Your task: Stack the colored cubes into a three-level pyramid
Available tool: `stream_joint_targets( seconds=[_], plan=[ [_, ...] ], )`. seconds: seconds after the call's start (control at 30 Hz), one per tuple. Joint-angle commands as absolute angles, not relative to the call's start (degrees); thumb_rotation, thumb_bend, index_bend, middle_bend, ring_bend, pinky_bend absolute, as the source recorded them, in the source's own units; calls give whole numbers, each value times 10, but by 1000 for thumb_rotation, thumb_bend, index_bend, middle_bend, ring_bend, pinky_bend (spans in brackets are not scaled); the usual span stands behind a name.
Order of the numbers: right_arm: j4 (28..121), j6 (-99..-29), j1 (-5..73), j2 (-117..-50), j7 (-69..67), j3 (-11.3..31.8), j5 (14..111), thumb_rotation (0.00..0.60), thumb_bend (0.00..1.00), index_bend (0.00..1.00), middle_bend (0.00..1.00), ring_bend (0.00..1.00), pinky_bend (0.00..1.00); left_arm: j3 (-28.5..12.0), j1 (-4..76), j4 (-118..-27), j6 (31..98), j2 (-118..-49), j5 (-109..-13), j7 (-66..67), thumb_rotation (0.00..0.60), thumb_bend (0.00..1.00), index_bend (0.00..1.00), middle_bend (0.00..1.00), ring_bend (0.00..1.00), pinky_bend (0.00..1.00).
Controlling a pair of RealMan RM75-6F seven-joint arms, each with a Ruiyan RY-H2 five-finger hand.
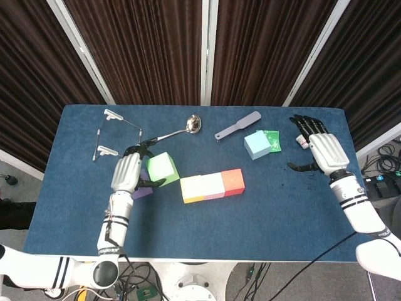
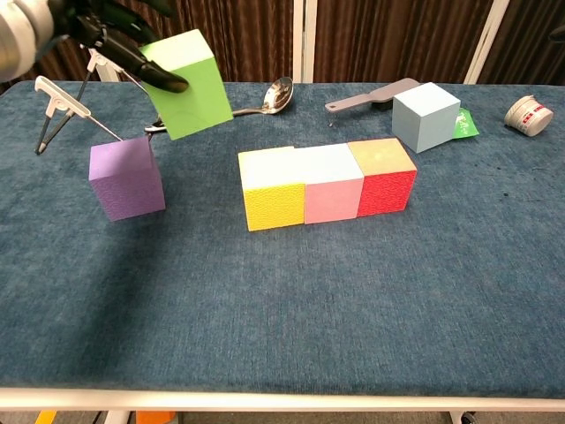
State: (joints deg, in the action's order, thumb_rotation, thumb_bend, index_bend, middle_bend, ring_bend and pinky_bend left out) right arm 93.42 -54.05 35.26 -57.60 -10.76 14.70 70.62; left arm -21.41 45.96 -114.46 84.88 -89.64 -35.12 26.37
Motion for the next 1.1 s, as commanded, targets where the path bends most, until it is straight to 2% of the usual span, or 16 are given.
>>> stream_joint_targets(
  seconds=[0.03, 0.5, 1.1],
  plan=[
    [937, -534, 356, -578, -98, 148, 695, 600, 58, 0, 34, 0, 0, -219, 465, -1138, 849, -913, -352, 270, 600, 181, 186, 544, 149, 108],
    [930, -526, 357, -584, -93, 146, 679, 600, 61, 0, 33, 0, 0, -251, 510, -1072, 829, -999, -320, 308, 600, 201, 186, 552, 160, 108],
    [908, -542, 333, -575, -147, 149, 690, 600, 61, 0, 33, 0, 0, -317, 613, -980, 787, -1094, -263, 374, 600, 201, 186, 554, 160, 108]
  ],
)
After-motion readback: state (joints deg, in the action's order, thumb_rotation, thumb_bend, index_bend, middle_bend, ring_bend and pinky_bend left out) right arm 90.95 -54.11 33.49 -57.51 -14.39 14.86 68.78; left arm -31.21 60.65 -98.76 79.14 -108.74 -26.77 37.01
